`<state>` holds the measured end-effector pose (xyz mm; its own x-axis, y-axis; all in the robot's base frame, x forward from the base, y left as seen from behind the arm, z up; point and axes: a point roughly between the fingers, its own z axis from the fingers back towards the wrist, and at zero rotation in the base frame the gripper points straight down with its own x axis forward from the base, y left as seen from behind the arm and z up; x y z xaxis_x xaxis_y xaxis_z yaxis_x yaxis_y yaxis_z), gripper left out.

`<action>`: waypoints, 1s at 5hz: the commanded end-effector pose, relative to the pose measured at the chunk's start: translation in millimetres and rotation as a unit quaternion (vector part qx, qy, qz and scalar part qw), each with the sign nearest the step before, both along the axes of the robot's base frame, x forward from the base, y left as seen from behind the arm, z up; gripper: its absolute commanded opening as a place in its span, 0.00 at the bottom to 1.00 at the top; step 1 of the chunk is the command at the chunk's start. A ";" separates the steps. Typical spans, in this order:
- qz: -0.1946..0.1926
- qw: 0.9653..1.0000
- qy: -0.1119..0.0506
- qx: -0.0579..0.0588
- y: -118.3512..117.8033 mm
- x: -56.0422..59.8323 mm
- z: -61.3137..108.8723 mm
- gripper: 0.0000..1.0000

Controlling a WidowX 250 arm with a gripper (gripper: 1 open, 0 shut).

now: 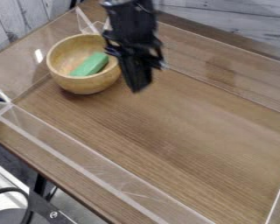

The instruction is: Remove the green block from inside the brown bowl and put it on the table

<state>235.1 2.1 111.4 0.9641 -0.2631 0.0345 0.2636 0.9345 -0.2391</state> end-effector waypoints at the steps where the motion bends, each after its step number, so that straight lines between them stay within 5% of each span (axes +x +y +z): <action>1: -0.038 0.999 -0.018 0.009 -39.7 -1.2 3.2 0.00; 3: -0.005 1.000 0.010 0.016 -29.3 12.3 -22.0 0.00; 5: -0.037 0.998 0.036 0.032 -10.4 18.8 -44.4 0.00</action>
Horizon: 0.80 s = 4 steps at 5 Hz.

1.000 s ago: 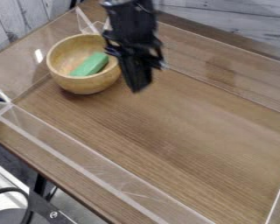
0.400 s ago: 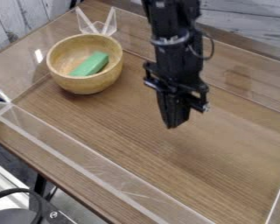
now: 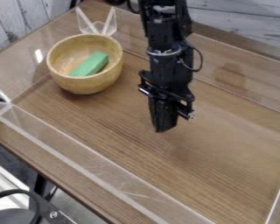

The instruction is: Remove the green block from inside the brown bowl and put it on the table

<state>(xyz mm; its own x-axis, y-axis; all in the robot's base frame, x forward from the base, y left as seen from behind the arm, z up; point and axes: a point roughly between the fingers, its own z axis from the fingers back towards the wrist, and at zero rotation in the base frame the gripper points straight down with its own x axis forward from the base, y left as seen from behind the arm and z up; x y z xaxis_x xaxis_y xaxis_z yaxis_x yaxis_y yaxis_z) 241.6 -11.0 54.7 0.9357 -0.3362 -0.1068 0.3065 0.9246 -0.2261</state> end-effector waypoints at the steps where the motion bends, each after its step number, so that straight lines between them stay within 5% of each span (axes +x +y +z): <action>1: -0.005 1.000 -0.010 0.009 -0.9 9.0 -1.3 0.00; 2: -0.012 1.000 0.011 0.014 -5.3 5.0 -16.6 0.00; 4: -0.024 1.000 -0.012 0.010 -15.9 17.1 -29.4 0.00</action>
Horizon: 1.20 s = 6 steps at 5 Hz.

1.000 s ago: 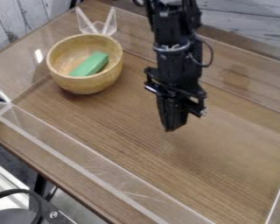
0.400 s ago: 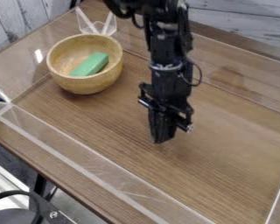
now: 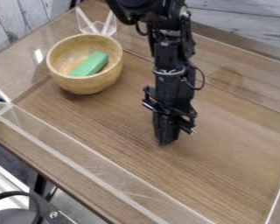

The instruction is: Remove the green block from inside the brown bowl and put it on the table

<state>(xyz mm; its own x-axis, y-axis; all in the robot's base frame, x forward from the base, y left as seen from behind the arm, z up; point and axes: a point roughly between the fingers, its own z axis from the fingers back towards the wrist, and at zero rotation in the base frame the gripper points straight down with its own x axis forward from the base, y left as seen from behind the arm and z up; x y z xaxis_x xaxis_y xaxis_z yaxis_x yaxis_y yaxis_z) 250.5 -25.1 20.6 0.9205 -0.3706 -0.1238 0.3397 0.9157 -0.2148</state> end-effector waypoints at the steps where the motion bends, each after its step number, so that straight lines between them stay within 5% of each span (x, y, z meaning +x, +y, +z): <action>1: 0.006 0.999 -0.033 -0.001 -11.9 13.6 3.4 0.00; 3: -0.014 0.999 -0.044 -0.008 -34.2 25.7 1.5 0.00; 4: -0.033 0.999 -0.038 -0.013 -34.2 27.7 0.7 1.00; 6: -0.018 0.999 -0.030 0.003 -24.5 29.7 -1.6 1.00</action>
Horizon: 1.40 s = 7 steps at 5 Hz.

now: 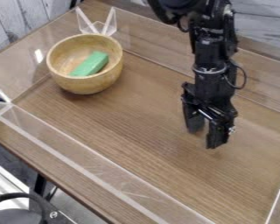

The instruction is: Remove the green block from inside the brown bowl and put it on the table

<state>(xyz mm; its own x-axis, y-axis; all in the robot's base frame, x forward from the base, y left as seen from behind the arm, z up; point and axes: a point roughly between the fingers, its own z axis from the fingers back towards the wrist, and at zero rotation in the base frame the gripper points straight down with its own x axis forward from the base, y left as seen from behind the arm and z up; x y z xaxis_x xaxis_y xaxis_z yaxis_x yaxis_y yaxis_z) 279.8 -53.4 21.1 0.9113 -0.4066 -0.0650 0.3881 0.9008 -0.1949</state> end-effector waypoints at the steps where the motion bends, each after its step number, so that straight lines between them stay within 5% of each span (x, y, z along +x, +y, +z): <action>1: -0.008 1.000 -0.016 0.001 6.5 1.1 3.3 1.00; 2: -0.018 0.999 -0.032 -0.003 8.9 2.1 7.8 1.00; 5: 0.021 1.000 -0.008 -0.007 22.9 15.8 7.4 1.00; 7: 0.018 1.000 -0.013 -0.009 24.3 14.7 4.5 1.00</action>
